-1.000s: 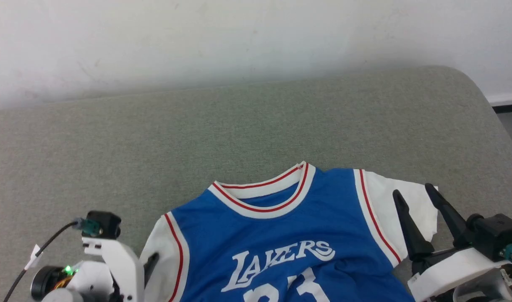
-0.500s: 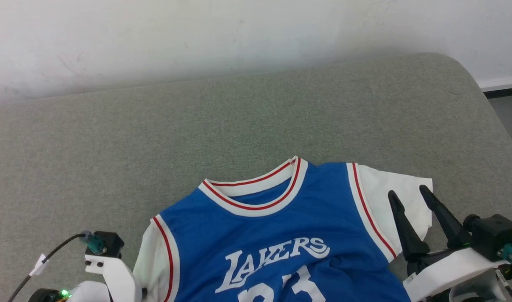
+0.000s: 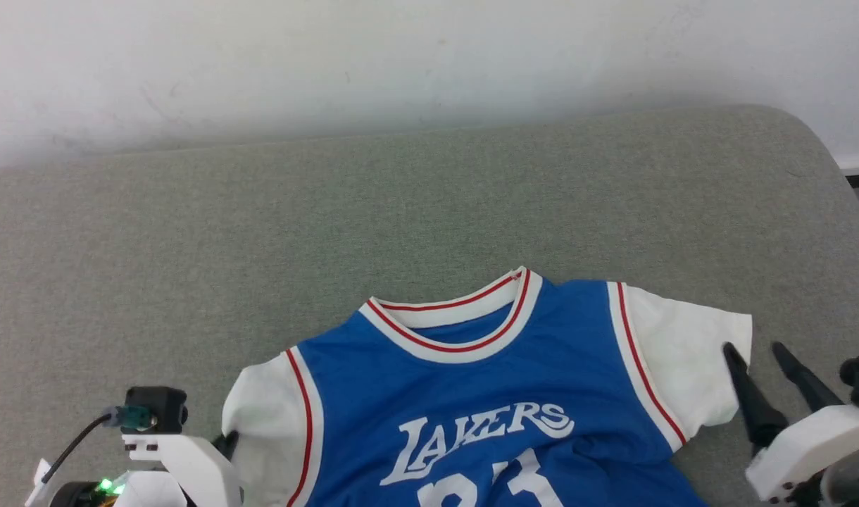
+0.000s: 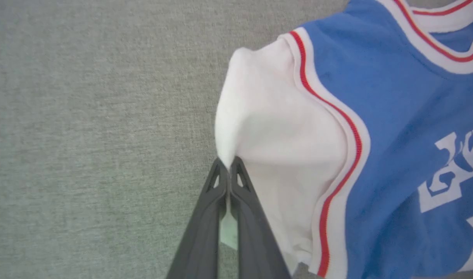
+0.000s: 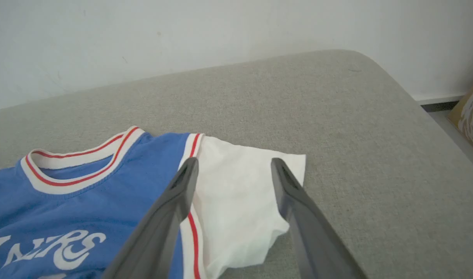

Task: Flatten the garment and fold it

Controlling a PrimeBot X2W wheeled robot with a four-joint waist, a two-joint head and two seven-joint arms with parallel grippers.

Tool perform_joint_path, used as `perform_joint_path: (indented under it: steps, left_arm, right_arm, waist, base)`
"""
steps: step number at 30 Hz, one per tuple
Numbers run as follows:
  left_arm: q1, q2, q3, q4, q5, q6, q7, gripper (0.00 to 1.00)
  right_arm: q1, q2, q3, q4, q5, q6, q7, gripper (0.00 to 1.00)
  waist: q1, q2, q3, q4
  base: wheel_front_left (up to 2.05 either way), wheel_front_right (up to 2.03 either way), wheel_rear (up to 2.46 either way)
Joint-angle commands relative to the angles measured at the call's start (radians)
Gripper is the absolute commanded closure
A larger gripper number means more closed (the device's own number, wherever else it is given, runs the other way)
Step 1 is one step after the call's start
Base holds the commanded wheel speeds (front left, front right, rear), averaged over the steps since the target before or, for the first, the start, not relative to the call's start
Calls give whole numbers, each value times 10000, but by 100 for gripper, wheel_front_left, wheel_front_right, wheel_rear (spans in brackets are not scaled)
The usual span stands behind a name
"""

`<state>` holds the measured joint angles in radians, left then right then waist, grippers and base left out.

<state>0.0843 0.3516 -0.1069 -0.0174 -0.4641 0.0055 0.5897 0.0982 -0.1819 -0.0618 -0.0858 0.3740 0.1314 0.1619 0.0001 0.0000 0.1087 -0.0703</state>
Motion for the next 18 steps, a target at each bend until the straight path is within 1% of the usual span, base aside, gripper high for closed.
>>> perform_joint_path:
  steps: [1, 5, 8, 13, 18]
  left_arm:
    - [79, -32, 95, -105, 208, 155, -332, 100]
    - [14, -162, 233, -335, 551, 452, -1203, 100]
    - [-57, -260, 273, -546, 735, 635, -1642, 100]
    - [-333, -398, 121, -872, 924, 714, -2009, 100]
    - [-635, -512, -16, -1008, 1022, 762, -2205, 100]
  right_arm:
    - [-265, -172, -222, 355, 162, -7, 179, 0]
    - [-882, -614, -584, 1582, 630, -7, 984, 0]
    - [-1601, -975, -678, 2689, 991, -7, 1692, 0]
    - [-3005, -1413, -484, 4570, 1413, -7, 2791, 0]
    - [-4183, -1597, -84, 6147, 1359, -7, 3251, 0]
  waist:
    - [-1, 0, 5, 106]
    - [-1, 0, 156, 181]
    - [-1, 0, 373, 222]
    - [-1, 0, 824, 357]
    - [-1, 0, 1169, 517]
  base:
    - [0, 0, 0]
    - [0, 0, 0]
    - [0, 0, 0]
    - [0, 0, 0]
    - [0, 0, 0]
